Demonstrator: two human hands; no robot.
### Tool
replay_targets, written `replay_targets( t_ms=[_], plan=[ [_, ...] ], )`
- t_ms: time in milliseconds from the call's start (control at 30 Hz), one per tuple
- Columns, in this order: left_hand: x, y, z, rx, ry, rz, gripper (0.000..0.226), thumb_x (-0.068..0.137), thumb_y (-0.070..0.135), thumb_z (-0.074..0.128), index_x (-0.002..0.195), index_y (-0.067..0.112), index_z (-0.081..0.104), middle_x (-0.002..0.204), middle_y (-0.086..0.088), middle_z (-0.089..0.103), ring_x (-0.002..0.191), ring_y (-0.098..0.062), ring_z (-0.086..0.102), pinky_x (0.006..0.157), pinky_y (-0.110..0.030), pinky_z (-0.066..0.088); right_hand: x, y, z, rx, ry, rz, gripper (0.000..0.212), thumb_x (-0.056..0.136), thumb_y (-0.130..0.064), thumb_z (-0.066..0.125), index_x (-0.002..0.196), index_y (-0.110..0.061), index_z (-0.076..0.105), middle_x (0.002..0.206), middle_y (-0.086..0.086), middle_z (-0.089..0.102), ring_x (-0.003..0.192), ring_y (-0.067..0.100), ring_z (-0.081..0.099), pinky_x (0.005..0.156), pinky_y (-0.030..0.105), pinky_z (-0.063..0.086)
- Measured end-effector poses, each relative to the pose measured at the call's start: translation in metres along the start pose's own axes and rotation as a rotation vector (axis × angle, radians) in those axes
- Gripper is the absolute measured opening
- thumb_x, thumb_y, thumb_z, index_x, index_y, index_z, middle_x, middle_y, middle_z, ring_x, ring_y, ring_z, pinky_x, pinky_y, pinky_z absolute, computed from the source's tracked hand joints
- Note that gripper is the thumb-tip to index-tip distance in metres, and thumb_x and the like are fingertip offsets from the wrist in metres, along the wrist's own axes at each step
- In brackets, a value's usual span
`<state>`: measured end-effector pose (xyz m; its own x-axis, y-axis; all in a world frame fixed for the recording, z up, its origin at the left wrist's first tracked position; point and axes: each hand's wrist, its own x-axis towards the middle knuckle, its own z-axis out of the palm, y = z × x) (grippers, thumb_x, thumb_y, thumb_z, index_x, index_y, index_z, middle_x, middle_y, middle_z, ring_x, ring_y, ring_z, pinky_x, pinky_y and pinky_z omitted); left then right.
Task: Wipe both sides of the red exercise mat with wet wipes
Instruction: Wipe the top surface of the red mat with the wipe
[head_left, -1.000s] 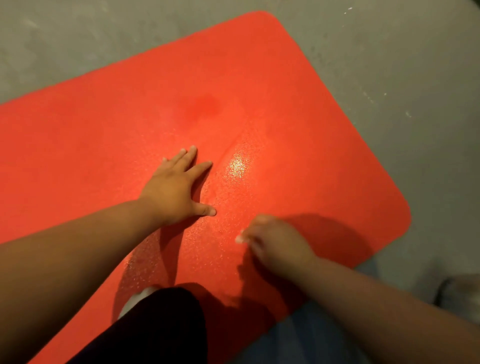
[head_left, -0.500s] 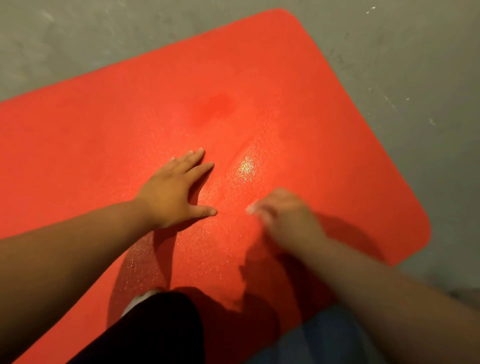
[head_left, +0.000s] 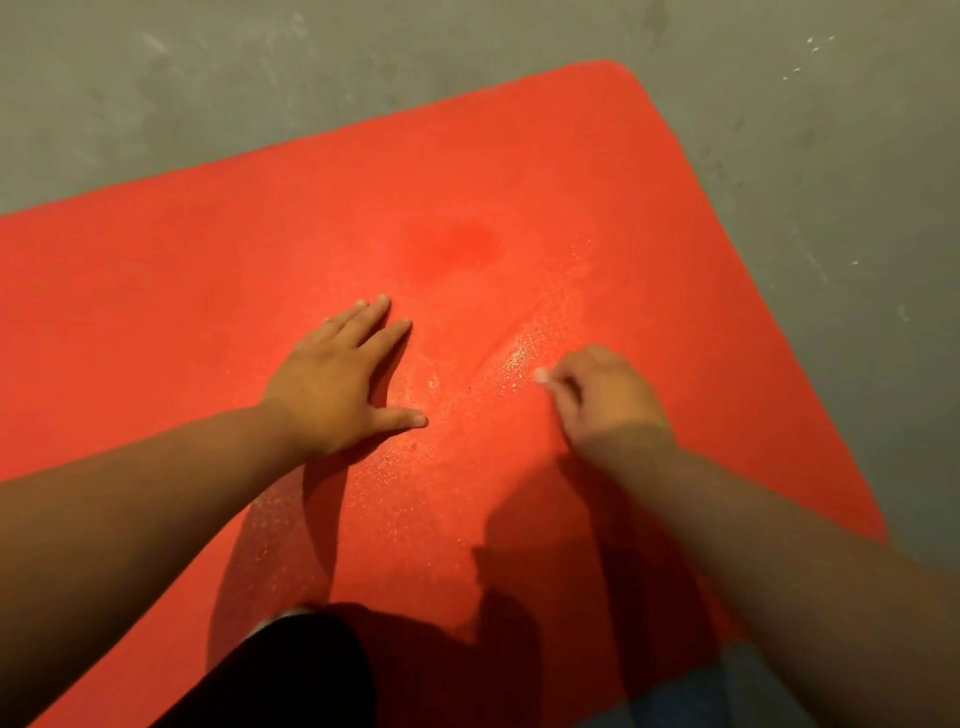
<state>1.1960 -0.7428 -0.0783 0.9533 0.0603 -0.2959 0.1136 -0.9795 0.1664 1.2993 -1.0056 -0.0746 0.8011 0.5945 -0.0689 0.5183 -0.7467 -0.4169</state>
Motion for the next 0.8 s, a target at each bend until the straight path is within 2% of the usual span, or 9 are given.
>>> replay_targets(
  t_ms=[67, 133, 200, 300, 367, 533, 600, 700, 800],
  plan=[
    [0.004, -0.002, -0.005, 0.035, 0.015, -0.027, 0.116, 0.06, 0.096, 0.016, 0.151, 0.025, 0.025, 0.158, -0.001, 0.022, 0.14, -0.028, 0.029, 0.113, -0.045, 0.027, 0.018, 0.035, -0.019, -0.047, 0.142, 0.26, 0.017, 0.09, -0.018, 0.059, 0.085, -0.002, 0.064, 0.089, 0.021, 0.063, 0.088, 0.039, 0.057, 0.079, 0.042, 0.041],
    [0.006, -0.001, -0.007, 0.08, -0.008, -0.032, 0.109, 0.066, 0.092, 0.015, 0.151, 0.025, 0.024, 0.157, -0.001, 0.023, 0.138, -0.03, 0.031, 0.108, -0.047, 0.03, 0.019, 0.025, -0.015, -0.091, 0.172, 0.323, 0.016, 0.09, -0.014, 0.055, 0.087, -0.001, 0.063, 0.089, 0.022, 0.062, 0.087, 0.039, 0.057, 0.08, 0.042, 0.038],
    [0.004, 0.002, -0.005, 0.1, -0.019, -0.023, 0.103, 0.072, 0.087, 0.011, 0.152, 0.024, 0.021, 0.159, -0.002, 0.018, 0.141, -0.03, 0.028, 0.108, -0.048, 0.029, 0.004, -0.02, 0.01, -0.044, 0.093, 0.127, 0.009, 0.085, -0.012, 0.057, 0.083, -0.005, 0.061, 0.081, 0.017, 0.059, 0.08, 0.036, 0.056, 0.078, 0.04, 0.036],
    [0.0, 0.004, -0.002, 0.085, -0.011, -0.039, 0.098, 0.077, 0.085, 0.009, 0.152, 0.023, 0.021, 0.16, -0.002, 0.017, 0.142, -0.028, 0.026, 0.109, -0.047, 0.029, -0.023, -0.077, 0.041, 0.068, -0.116, -0.306, 0.009, 0.076, -0.018, 0.068, 0.077, -0.016, 0.06, 0.075, 0.004, 0.057, 0.075, 0.027, 0.056, 0.071, 0.034, 0.051],
    [0.002, 0.003, -0.002, 0.069, -0.011, -0.05, 0.094, 0.079, 0.082, 0.01, 0.152, 0.025, 0.019, 0.16, 0.0, 0.015, 0.143, -0.026, 0.024, 0.11, -0.045, 0.027, -0.009, -0.058, 0.037, 0.106, -0.109, -0.384, 0.01, 0.085, -0.027, 0.06, 0.08, -0.018, 0.06, 0.078, 0.002, 0.057, 0.079, 0.025, 0.053, 0.072, 0.035, 0.048],
    [0.003, -0.004, -0.005, 0.052, -0.004, -0.018, 0.081, 0.086, 0.074, 0.016, 0.15, 0.026, 0.027, 0.158, 0.003, 0.023, 0.14, -0.024, 0.032, 0.107, -0.044, 0.033, 0.061, 0.021, -0.011, -0.055, 0.144, 0.124, 0.015, 0.092, -0.022, 0.054, 0.088, -0.009, 0.062, 0.092, 0.018, 0.063, 0.09, 0.036, 0.052, 0.08, 0.039, 0.036],
    [0.006, -0.006, -0.008, 0.023, 0.032, -0.029, 0.073, 0.089, 0.069, 0.023, 0.147, 0.026, 0.036, 0.153, 0.004, 0.034, 0.132, -0.025, 0.043, 0.102, -0.044, 0.038, 0.066, 0.009, -0.008, -0.066, 0.163, 0.209, 0.017, 0.092, -0.02, 0.051, 0.093, -0.007, 0.062, 0.097, 0.019, 0.063, 0.093, 0.037, 0.053, 0.084, 0.039, 0.035],
    [0.013, -0.005, -0.01, 0.02, 0.095, -0.074, 0.069, 0.089, 0.064, 0.032, 0.141, 0.021, 0.046, 0.149, -0.004, 0.042, 0.122, -0.031, 0.051, 0.1, -0.045, 0.04, 0.039, -0.054, 0.025, 0.038, 0.025, -0.013, 0.01, 0.089, -0.017, 0.056, 0.09, -0.012, 0.065, 0.089, 0.01, 0.063, 0.089, 0.032, 0.054, 0.082, 0.036, 0.043],
    [0.019, -0.008, -0.009, 0.057, 0.077, -0.209, 0.085, 0.079, 0.076, 0.026, 0.147, 0.026, 0.035, 0.157, -0.017, 0.02, 0.141, -0.037, 0.027, 0.114, -0.048, 0.02, 0.018, -0.092, 0.043, 0.124, -0.087, -0.36, 0.009, 0.081, -0.022, 0.062, 0.078, -0.017, 0.07, 0.074, 0.001, 0.062, 0.076, 0.026, 0.057, 0.07, 0.032, 0.053]
  ],
)
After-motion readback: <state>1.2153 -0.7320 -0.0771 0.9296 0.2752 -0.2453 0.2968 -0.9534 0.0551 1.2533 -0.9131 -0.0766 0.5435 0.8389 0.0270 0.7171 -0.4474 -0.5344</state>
